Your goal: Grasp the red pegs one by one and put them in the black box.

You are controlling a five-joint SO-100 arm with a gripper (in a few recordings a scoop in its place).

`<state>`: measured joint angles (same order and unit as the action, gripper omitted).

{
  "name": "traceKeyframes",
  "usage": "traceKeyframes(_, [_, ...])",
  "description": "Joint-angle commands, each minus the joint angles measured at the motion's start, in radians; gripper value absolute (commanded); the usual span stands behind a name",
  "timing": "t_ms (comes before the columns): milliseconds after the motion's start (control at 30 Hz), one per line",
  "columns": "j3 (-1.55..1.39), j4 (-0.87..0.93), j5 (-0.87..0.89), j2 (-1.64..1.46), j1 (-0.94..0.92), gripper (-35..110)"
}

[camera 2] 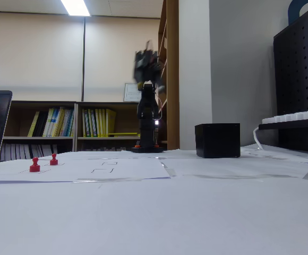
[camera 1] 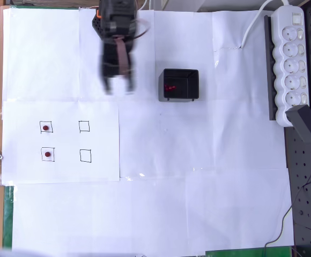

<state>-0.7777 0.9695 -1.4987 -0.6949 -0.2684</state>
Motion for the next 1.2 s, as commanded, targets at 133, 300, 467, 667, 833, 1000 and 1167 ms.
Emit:
traceKeyframes(133, [0.454, -1.14, -0.097, -0.279, -0.193, 20])
traceKeyframes(300, [0.431, -1.396, -0.12, -0.569, -0.25, 20])
traceKeyframes(467, [0.281, -1.5, -0.127, -0.836, -0.31, 17])
traceKeyframes(667, [0.132, -1.655, -0.146, -1.097, -0.339, 17])
traceKeyframes(833, [-0.002, -1.698, -0.19, -1.224, -0.336, 16])
traceKeyframes(1000, [-0.081, -1.75, -0.167, -1.313, -0.333, 16])
traceKeyframes(1167, [-0.181, -1.763, -0.158, -1.391, -0.334, 16])
